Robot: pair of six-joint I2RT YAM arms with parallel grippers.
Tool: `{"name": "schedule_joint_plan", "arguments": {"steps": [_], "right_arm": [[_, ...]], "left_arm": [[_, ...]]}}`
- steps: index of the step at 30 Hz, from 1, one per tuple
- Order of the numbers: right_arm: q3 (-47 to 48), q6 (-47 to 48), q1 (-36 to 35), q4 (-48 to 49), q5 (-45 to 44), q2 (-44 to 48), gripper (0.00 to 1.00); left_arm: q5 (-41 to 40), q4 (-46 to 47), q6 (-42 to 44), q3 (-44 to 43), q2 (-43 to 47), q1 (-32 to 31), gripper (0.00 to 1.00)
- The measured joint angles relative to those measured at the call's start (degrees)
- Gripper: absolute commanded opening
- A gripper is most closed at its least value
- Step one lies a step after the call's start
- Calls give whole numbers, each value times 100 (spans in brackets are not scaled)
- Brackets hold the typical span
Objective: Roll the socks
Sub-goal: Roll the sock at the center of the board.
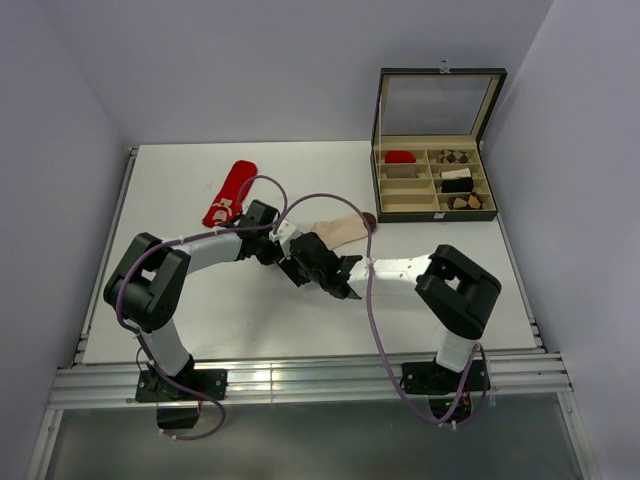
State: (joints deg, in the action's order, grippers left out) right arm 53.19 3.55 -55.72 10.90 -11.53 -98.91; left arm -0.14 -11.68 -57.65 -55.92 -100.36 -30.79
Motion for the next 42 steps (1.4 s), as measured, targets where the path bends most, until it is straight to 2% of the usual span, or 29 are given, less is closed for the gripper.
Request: {"name": "schedule_joint_plan", "arguments": {"steps": [7,10,13,16,17,18,21,24,27,30,37,42], "right_arm": [[44,37,-2,52,39,-509,52],[44,42,-2,114,22,-616,48],[44,63,0,162,-15,-651,35],[44,63,0,181,-55,-651,14],[44,44,0,188,-66,-651,3],[44,39,0,192,-63,-651,0],[44,-90,52,195,17,-649,0],[44,-334,229,184,396,-619,0],[42,-767,636,166,1252,-586,0],[37,-1360,1196,155,2400,-590,0],[-94,-2726,2227,485,4371,-901,0],[-256,-3904,2610,1198,5298,-1344,0]], "left_arm": [[4,-13,-2,-2,0,-2,2],[4,-13,-2,-4,0,-2,2],[0,-13,-2,-4,0,-2,2],[-13,-15,-2,-4,0,-2,3],[-15,-15,-4,-4,0,-2,4],[-17,-13,-4,-4,0,-2,8],[-20,-9,-11,-4,0,-2,13],[-74,-2,-44,4,15,-4,30],[-142,26,-109,111,122,-4,39],[-212,57,-223,271,308,-4,55],[-221,280,-461,498,638,-17,61],[-144,494,-568,608,678,-22,61]]}}
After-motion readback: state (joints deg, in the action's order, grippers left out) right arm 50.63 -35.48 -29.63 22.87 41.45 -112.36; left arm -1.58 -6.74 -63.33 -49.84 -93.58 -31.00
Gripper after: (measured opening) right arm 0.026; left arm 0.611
